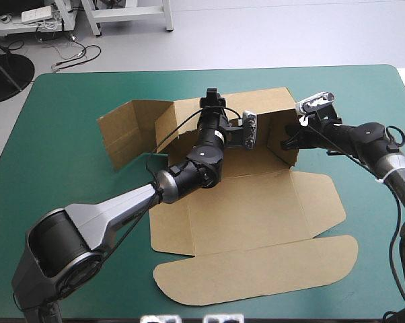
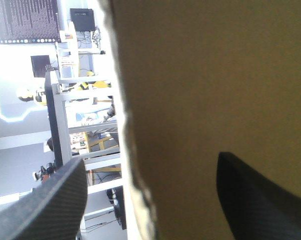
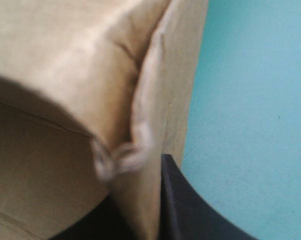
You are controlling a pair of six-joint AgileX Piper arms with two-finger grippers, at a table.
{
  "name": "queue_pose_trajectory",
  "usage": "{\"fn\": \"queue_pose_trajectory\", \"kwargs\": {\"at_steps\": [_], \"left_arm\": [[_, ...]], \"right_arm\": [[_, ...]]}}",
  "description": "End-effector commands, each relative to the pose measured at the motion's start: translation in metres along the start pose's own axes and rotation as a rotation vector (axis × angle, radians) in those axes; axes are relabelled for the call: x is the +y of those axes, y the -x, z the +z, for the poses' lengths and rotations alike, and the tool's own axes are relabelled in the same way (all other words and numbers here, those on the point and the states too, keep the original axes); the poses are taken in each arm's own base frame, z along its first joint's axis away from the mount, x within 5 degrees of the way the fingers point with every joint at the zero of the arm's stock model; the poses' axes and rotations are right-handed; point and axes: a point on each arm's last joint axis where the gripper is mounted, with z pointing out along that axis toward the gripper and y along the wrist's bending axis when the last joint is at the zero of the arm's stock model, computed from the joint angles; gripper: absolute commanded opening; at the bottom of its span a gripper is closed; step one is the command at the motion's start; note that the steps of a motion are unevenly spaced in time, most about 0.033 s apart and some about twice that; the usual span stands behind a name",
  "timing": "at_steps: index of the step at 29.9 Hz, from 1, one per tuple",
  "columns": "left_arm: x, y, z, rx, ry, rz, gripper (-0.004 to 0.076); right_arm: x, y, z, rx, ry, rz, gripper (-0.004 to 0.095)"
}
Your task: Fold the box
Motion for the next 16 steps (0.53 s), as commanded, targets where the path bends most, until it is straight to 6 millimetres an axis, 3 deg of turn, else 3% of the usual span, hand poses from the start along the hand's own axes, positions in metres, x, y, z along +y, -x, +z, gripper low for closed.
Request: {"fn": "queue_pose_trajectory", "kwargs": {"at_steps": [1, 6, 11, 16], "left_arm": [[0.036, -0.001, -0.027, -0.016, 0.121, -0.047, 0.0489], [0.061, 0.004, -0.066, -0.094, 0.174, -0.157, 0.0407], [0.087, 0.006, -0.119, -0.160, 0.239, -0.224, 0.0370], [0.110, -0.006, -0.165, -0.200, 0.292, -0.299, 0.0333]], "right_arm": [[0.013, 0.012, -0.012, -0.020, 0.091, 0.010, 0.0000], [0.013, 0.011, -0.012, -0.010, 0.092, 0.040, 0.0000], [0.013, 0.010, -0.012, -0.003, 0.085, 0.060, 0.0000], [0.012, 0.009, -0.012, 0.018, 0.073, 0.097, 0.0000]]}}
